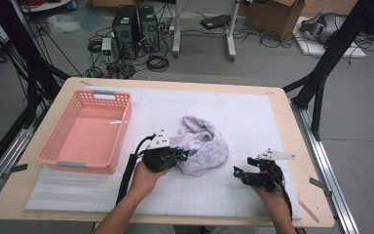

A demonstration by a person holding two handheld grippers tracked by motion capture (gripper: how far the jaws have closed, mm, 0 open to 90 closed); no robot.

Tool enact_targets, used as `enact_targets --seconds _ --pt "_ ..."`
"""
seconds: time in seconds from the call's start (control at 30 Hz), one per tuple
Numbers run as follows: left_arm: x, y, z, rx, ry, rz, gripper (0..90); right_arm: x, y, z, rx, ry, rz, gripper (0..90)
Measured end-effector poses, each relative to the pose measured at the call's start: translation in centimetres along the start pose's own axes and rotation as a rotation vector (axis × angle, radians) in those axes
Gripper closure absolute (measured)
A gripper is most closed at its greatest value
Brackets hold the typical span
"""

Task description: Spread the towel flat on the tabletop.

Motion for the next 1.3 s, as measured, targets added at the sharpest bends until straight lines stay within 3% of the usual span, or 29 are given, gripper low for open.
enact_targets --seconds 0.1,0.17,0.27,0.37,0.4,0.43,0.67,0.9,0.97,1.1,1.3 --pt "-0.6 0.6 -0.1 -0.006 0.003 -0.001 85.8 1.5 -0.8 0.3 0.032 -0.007 0.033 39.3" --pt "-0.9 1.1 -0.2 -0.009 0.009 0.001 85.8 2.3 -1.5 0.6 0.057 -0.039 0.024 52.5" --pt "-1.4 1.6 -0.4 -0.008 0.013 0.000 85.9 3.7 -2.2 1.1 0.088 -0.066 0.032 58.0" --pt "-1.9 2.1 -0.7 -0.007 0.018 0.000 85.9 4.9 -1.8 1.3 0.072 -0.060 0.080 73.3" --pt "-2.0 2.3 -0.8 -0.008 0.019 0.000 85.9 5.0 -1.8 1.2 0.054 -0.040 0.082 85.5" --pt "-2.2 2.4 -0.9 -0.007 0.018 0.002 85.9 4.5 -1.8 1.1 0.029 -0.030 0.092 87.2" --pt "-2.4 3.8 -1.7 -0.020 0.051 0.019 85.9 1.3 -2.1 -0.5 0.047 0.015 0.017 87.8" --pt "-2.9 4.9 -3.1 -0.023 0.097 0.047 85.3 -0.9 -0.2 -0.7 -0.013 0.068 0.065 87.9" --pt "-3.3 4.5 -2.9 -0.022 0.101 0.033 80.8 -1.6 0.6 -1.1 -0.041 0.102 0.080 87.9" --pt "-4.2 2.6 -1.9 -0.021 0.073 -0.012 68.6 -3.1 2.1 -2.0 -0.029 0.121 0.095 87.8" --pt "-3.1 -0.6 -0.2 -0.001 0.026 -0.025 52.7 -4.8 3.6 -2.9 -0.046 0.162 0.130 85.4"
Point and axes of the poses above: each handheld gripper's, and its own axes: x roughly forward along the jaws, y roughly out of its underside, z roughly to its left, the point moved 10 cm from there along x, roughly forward along the jaws, and after that the axes turned 4 degrees about -x, right-handed, at the moved point
